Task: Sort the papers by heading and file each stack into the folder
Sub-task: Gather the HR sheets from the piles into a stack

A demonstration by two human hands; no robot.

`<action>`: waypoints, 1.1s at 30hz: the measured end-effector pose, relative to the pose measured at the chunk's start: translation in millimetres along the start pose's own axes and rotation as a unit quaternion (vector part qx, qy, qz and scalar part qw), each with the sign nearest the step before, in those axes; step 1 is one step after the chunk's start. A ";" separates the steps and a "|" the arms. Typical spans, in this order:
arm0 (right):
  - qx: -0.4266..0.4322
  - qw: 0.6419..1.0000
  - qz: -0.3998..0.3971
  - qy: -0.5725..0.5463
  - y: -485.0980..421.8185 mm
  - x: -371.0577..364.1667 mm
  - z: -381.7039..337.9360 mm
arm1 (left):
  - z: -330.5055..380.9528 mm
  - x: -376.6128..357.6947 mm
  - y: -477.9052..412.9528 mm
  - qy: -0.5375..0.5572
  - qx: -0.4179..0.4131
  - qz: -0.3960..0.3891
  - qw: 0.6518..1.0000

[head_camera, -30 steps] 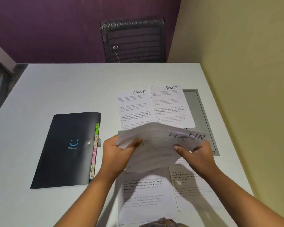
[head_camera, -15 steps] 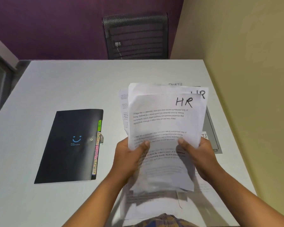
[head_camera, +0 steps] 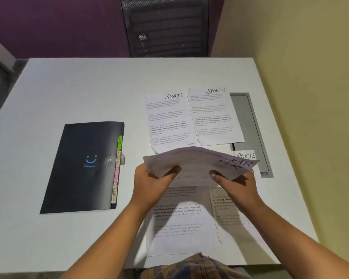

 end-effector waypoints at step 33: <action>-0.029 0.998 0.039 0.050 -14.6 -0.4 15.8 | -37.7 32.9 9.8 0.030 0.141 -0.170 0.975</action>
Point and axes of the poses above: each hand's wrist, its own y-axis away from the middle knuckle, its own x-axis out of the back of the hand, z = x × y, the point moved 3 cm from there along -y, towards the middle knuckle, and after that the axes turned 12 degrees about -x, right-handed, at the moved point
